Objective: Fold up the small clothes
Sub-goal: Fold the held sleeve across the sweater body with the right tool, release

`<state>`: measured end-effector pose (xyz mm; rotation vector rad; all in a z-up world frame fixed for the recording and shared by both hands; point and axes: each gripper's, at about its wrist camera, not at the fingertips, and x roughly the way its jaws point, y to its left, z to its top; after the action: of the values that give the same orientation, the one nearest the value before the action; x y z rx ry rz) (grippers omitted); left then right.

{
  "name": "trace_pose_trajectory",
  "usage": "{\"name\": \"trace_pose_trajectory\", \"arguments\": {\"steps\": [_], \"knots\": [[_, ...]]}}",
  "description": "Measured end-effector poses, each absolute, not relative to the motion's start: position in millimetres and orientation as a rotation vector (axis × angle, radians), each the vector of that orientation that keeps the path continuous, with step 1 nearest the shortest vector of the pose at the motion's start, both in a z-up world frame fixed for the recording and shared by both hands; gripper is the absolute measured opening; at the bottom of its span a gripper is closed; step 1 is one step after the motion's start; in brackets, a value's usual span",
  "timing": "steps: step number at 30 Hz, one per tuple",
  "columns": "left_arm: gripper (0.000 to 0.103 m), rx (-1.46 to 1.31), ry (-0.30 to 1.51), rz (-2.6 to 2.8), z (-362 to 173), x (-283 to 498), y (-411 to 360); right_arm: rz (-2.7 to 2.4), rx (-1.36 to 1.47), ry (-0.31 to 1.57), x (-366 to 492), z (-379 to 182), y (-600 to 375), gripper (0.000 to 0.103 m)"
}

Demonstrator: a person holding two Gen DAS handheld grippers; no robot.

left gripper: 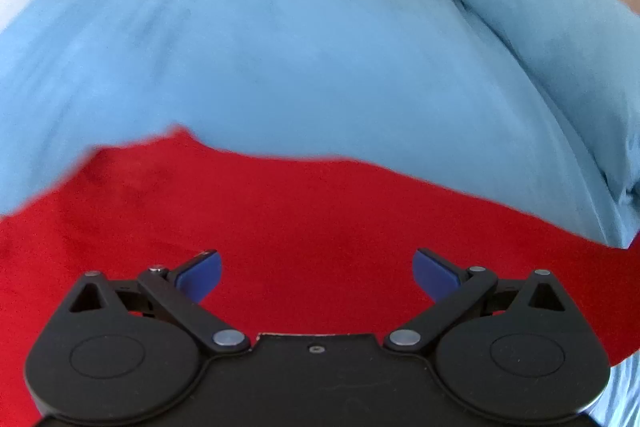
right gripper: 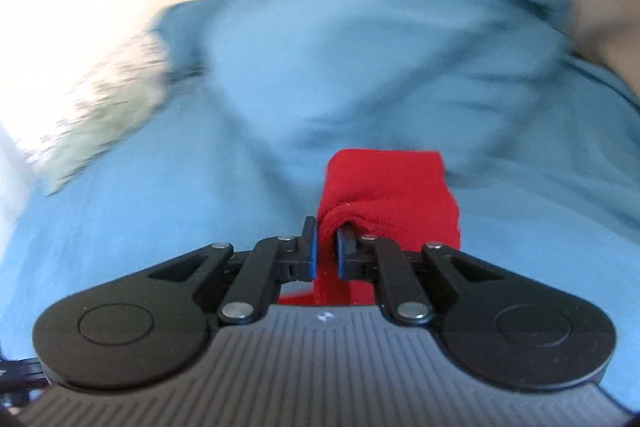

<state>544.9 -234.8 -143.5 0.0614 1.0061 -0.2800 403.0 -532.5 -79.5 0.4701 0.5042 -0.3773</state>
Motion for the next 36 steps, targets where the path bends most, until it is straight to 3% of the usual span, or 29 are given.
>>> {"name": "trace_pose_trajectory", "arguments": {"steps": [7,16,18,19,21,22,31,33,36], "knots": [[0.103,0.074,0.934,-0.175,-95,536,-115,0.060,0.320,0.555,481,-61,-358,0.024],[0.103,-0.022,0.980,-0.127,-117,510,-14,0.224,0.026,0.788,500,-188,-197,0.024],[0.103,-0.055,0.992,-0.124,-130,504,-10,0.235,-0.003,0.786,496,-198,-191,0.034],[0.103,-0.064,0.997,-0.123,-135,505,-8,0.255,-0.018,0.784,493,-199,-193,0.053],[0.103,-0.083,0.997,-0.135,-140,506,-11,0.283,-0.056,0.778,485,-195,-200,0.081],[0.103,-0.095,0.997,-0.148,-140,509,-14,0.287,-0.076,0.774,477,-192,-203,0.088],[0.102,0.148,0.971,-0.363,-118,517,-124,0.160,-0.074,0.851,424,-149,-298,0.092],[0.088,0.153,0.992,-0.389,-128,526,-146,0.120,-0.074,0.860,422,-148,-313,0.093],[0.076,0.152,1.033,-0.400,-153,539,-166,0.071,-0.050,0.874,415,-155,-332,0.093]]}}
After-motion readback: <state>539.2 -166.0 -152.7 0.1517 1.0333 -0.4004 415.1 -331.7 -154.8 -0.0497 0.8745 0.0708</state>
